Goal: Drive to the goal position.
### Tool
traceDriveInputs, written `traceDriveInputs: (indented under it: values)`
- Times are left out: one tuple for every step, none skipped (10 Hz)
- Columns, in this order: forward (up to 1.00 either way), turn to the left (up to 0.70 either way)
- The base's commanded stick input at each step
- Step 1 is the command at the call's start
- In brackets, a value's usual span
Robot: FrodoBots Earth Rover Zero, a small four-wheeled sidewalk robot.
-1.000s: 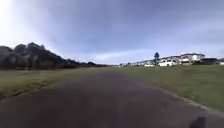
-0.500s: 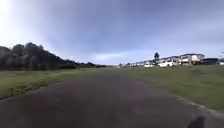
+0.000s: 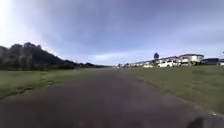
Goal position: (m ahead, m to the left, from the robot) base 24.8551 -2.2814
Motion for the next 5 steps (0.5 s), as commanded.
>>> traceDriveInputs:
  values:
    - [1.00, 0.27]
    - [1.00, 0.00]
    - [1.00, 0.00]
    - [1.00, 0.00]
    - [1.00, 0.00]
